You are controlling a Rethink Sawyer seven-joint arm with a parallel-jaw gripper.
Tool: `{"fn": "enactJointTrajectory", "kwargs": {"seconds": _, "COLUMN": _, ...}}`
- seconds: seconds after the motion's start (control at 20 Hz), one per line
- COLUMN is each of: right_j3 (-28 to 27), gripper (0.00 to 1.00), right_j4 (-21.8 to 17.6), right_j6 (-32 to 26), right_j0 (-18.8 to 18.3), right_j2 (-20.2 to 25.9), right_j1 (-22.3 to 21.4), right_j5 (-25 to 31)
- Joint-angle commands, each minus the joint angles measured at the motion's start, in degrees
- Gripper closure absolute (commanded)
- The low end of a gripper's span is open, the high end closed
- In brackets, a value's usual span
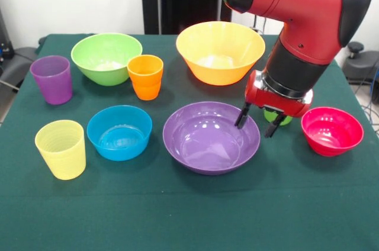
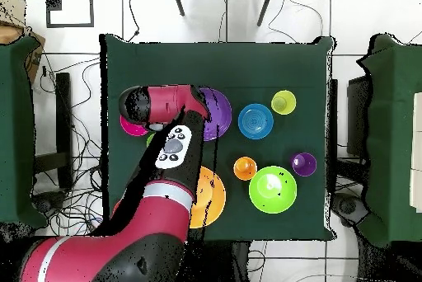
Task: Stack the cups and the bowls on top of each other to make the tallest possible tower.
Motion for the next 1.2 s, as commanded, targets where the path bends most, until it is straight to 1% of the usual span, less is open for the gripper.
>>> {"fn": "enactJointTrajectory", "kwargs": {"seconds": 0.05, "right_j3": 3.41, "gripper": 0.0, "right_j4": 0.0, "right_j6": 4.94, "right_j0": -0.88, "right_j2": 6.47, "right_j1": 0.4, "right_j5": -1.42}}
{"fn": "enactJointTrajectory", "kwargs": {"seconds": 0.5, "right_j3": 2.88, "gripper": 0.0, "right_j4": 0.03, "right_j6": 5.24, "right_j0": -0.99, "right_j2": 6.34, "right_j1": 0.77, "right_j5": -1.59}}
{"fn": "enactJointTrajectory", "kwargs": {"seconds": 0.75, "right_j3": 1.72, "gripper": 0.0, "right_j4": -0.08, "right_j6": 5.46, "right_j0": -1.15, "right_j2": 6.1, "right_j1": 1.96, "right_j5": -1.85}}
{"fn": "enactJointTrajectory", "kwargs": {"seconds": 0.9, "right_j3": 2.85, "gripper": 0.0, "right_j4": -0.29, "right_j6": 5.44, "right_j0": -0.94, "right_j2": 6.05, "right_j1": 1.51, "right_j5": -2.41}}
{"fn": "enactJointTrajectory", "kwargs": {"seconds": 1.2, "right_j3": 2.13, "gripper": 0.0, "right_j4": -0.68, "right_j6": 5.51, "right_j0": -0.81, "right_j2": 5.72, "right_j1": 2.95, "right_j5": -2.37}}
